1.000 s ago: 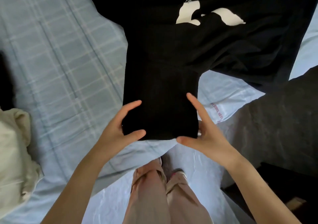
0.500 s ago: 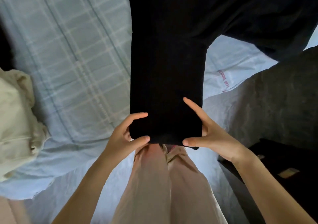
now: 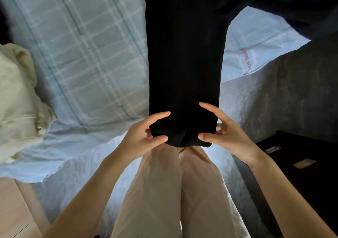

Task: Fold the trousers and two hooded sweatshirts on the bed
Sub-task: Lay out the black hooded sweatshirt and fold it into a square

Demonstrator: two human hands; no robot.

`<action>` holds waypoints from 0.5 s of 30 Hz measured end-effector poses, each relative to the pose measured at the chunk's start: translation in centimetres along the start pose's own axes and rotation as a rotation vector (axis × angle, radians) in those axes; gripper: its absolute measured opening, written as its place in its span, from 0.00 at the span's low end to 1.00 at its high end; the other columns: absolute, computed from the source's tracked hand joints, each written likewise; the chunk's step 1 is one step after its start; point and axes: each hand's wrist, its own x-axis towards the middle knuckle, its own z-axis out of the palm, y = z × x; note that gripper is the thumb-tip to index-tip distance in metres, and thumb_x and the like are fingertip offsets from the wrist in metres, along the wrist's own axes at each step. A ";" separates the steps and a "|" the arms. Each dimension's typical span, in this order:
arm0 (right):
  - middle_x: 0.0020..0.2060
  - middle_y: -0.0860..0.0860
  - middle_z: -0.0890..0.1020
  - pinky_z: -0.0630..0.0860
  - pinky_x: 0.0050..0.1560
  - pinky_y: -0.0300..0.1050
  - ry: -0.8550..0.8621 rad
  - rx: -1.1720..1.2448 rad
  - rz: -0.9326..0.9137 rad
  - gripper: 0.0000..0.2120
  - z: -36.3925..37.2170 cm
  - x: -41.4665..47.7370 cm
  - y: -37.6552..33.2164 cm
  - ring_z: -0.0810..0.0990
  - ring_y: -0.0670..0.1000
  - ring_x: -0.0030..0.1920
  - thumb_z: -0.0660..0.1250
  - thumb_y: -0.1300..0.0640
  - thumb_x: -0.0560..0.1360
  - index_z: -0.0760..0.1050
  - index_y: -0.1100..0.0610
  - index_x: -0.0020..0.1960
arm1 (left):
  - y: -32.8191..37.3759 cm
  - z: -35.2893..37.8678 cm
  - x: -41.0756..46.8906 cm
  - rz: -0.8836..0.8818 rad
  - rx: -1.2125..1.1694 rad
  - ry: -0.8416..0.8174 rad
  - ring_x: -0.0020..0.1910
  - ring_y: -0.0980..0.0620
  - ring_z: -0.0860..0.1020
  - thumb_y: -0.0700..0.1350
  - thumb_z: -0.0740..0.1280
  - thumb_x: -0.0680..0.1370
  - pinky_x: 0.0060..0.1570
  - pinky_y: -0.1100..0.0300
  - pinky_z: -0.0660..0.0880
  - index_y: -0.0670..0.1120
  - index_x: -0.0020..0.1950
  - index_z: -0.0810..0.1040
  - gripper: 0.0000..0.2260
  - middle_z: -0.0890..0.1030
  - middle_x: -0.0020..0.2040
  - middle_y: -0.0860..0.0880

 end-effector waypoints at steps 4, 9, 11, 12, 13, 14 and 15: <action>0.68 0.43 0.76 0.74 0.65 0.39 -0.002 -0.006 -0.102 0.44 0.8 -0.6 0.0 0.74 0.45 0.69 0.74 0.73 0.70 0.64 0.40 0.75 | 0.8 -0.8 -0.1 0.061 0.032 0.066 0.65 0.68 0.70 0.43 0.70 0.77 0.60 0.79 0.62 0.63 0.68 0.73 0.23 0.76 0.61 0.68; 0.63 0.33 0.77 0.75 0.62 0.37 0.047 -0.083 -0.193 0.44 2.9 -1.9 0.2 0.80 0.45 0.62 0.73 0.76 0.69 0.65 0.41 0.74 | 2.0 -1.5 -0.7 0.047 -0.132 0.142 0.64 0.66 0.72 0.44 0.65 0.81 0.61 0.74 0.67 0.56 0.63 0.77 0.13 0.78 0.61 0.65; 0.64 0.34 0.76 0.78 0.60 0.39 0.154 -0.054 -0.249 0.41 3.2 -1.8 -0.5 0.80 0.45 0.62 0.71 0.77 0.70 0.67 0.45 0.73 | 2.8 -2.0 -0.4 0.038 -0.206 0.151 0.64 0.64 0.74 0.40 0.68 0.79 0.62 0.71 0.69 0.55 0.64 0.76 0.16 0.78 0.61 0.64; 0.65 0.37 0.76 0.78 0.60 0.40 0.211 -0.030 -0.279 0.40 3.0 -1.5 -0.9 0.80 0.46 0.62 0.70 0.78 0.70 0.68 0.46 0.73 | 3.3 -2.5 -0.1 0.044 -0.247 0.160 0.63 0.62 0.75 0.37 0.69 0.77 0.62 0.68 0.72 0.55 0.64 0.76 0.19 0.79 0.60 0.62; 0.64 0.39 0.77 0.79 0.59 0.41 0.264 0.004 -0.304 0.39 2.7 -1.3 -1.6 0.81 0.47 0.61 0.69 0.79 0.70 0.69 0.48 0.72 | 4.0 -3.0 0.3 0.052 -0.280 0.173 0.61 0.59 0.77 0.34 0.70 0.76 0.59 0.65 0.74 0.54 0.64 0.76 0.21 0.80 0.59 0.60; 0.62 0.41 0.79 0.79 0.58 0.42 0.316 0.044 -0.321 0.37 2.3 -1.0 -2.2 0.82 0.48 0.60 0.69 0.79 0.70 0.70 0.49 0.71 | 4.7 -3.7 0.8 0.067 -0.298 0.187 0.59 0.57 0.79 0.32 0.71 0.75 0.56 0.64 0.76 0.54 0.64 0.76 0.23 0.81 0.57 0.57; 0.59 0.41 0.80 0.80 0.57 0.41 0.365 0.074 -0.336 0.36 1.8 -0.7 -3.0 0.83 0.48 0.57 0.69 0.79 0.70 0.71 0.50 0.70 | 5.5 -4.3 1.4 0.092 -0.301 0.202 0.57 0.55 0.81 0.31 0.71 0.74 0.53 0.64 0.77 0.53 0.63 0.77 0.24 0.82 0.55 0.55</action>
